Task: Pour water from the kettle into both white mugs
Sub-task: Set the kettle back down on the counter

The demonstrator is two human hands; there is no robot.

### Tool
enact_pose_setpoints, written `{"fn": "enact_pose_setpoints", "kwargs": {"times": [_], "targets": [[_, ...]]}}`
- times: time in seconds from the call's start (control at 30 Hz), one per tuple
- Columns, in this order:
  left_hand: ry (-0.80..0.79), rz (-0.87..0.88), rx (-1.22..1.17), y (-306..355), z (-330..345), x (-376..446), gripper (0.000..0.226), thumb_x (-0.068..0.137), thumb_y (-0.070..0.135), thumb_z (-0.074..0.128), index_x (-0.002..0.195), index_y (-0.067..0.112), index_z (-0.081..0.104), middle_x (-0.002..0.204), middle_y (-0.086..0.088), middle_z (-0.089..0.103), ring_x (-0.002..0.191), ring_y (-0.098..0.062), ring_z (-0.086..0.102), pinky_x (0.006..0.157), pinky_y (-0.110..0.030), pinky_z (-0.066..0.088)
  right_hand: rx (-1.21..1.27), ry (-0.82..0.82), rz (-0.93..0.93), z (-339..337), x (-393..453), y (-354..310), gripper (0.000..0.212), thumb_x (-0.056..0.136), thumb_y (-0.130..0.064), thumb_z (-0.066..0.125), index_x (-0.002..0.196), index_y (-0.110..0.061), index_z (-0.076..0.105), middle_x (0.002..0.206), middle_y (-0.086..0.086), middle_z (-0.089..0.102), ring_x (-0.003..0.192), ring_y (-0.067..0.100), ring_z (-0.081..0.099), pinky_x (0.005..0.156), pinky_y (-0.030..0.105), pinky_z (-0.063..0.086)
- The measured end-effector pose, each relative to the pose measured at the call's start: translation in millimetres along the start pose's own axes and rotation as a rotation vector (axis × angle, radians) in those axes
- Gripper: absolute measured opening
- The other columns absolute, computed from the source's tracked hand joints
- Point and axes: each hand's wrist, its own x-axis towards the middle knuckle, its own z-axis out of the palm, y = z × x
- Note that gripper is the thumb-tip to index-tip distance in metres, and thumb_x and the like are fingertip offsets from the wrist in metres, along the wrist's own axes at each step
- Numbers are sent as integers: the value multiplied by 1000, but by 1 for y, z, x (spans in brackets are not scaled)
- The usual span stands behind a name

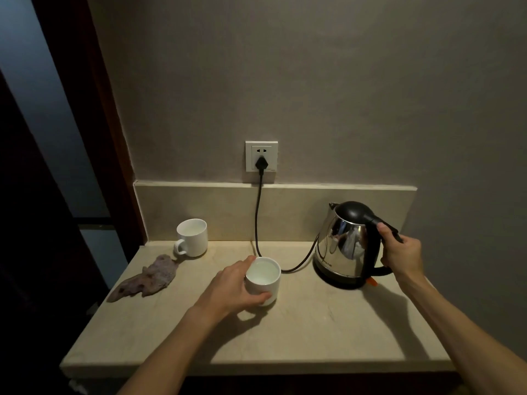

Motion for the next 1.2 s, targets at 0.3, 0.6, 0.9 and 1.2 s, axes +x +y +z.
{"fn": "enact_pose_setpoints", "kwargs": {"times": [0.3,0.6,0.9,1.2], "targets": [[-21,16,-27,3,0,2,77,69,72,76,133,40,49,124,17,61,107,-9,60,91,-35,56,-55,-110,9,-8,-5,-12,53,94,-46,63,72,2,62,57,12,51,52,26,49,52,34,44],[-97,-102,-62,9,3,15,84,62,63,83,129,29,45,124,7,56,111,-17,58,91,-35,53,-111,-235,7,-20,-7,-23,56,90,-53,61,70,-2,64,62,15,60,57,26,58,66,40,53],[-10,-184,-62,9,2,18,81,55,65,83,119,29,50,116,9,61,103,-17,61,85,-36,55,-116,-267,3,-19,-5,-24,52,93,-48,61,72,-1,66,63,15,61,61,29,60,71,45,56],[10,-264,-67,-23,-25,52,86,52,60,86,126,28,53,119,5,66,102,-18,63,89,-40,57,-123,-274,-3,-19,-4,-20,50,97,-45,58,72,-2,64,60,13,60,57,27,58,68,43,52]]}}
